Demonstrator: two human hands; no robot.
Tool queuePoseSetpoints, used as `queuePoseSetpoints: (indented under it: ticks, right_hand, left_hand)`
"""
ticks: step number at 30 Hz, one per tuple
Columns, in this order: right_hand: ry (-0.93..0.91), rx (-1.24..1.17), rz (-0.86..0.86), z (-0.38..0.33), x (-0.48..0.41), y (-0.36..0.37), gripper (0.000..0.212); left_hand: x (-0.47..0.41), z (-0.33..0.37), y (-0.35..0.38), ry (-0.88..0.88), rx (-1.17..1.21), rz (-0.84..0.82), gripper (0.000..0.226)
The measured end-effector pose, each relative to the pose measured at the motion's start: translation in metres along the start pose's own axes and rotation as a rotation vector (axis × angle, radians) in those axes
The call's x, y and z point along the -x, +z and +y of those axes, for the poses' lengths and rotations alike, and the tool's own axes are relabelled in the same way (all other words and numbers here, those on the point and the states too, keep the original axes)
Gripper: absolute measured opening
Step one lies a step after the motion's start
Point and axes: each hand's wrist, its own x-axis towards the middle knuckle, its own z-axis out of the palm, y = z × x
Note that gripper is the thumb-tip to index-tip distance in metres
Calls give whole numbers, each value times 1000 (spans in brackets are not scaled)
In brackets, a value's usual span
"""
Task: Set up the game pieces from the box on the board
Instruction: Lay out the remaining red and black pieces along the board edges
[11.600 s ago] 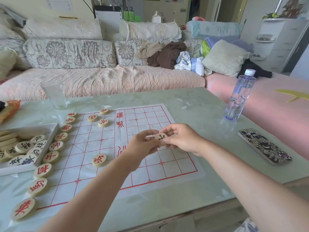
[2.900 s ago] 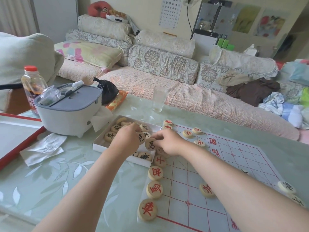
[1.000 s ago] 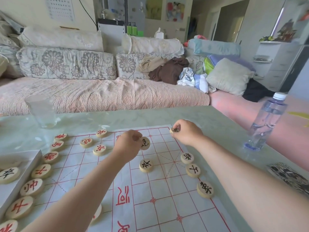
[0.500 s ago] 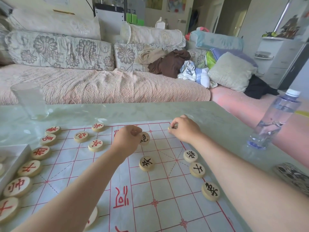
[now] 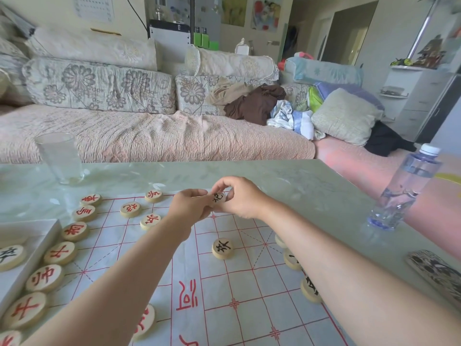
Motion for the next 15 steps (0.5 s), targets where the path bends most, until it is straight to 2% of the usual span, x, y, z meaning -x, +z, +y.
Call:
queuePoseSetpoints:
  ticks: [2,5,8,12,15]
  right_hand:
    - [6,23,30,5,-2,1,21]
    - [93,146,161,23,-10,0,19]
    - [223,283,201,39,-14,-1,20]
    - [259,344,198,51,-21,6,22]
    - [249,378,184,50,-27,17,20]
  left_hand:
    - [-2,-2,-1,56,-108,-3,8]
    - [-8,-12,-8,349,-761,14,16]
    - [-10,-21,-13,481,-1161,-75,23]
    - [-8,-27,-12,435,-1389,-154,39]
    - [-6,-29,-12,451,-1426,-162,41]
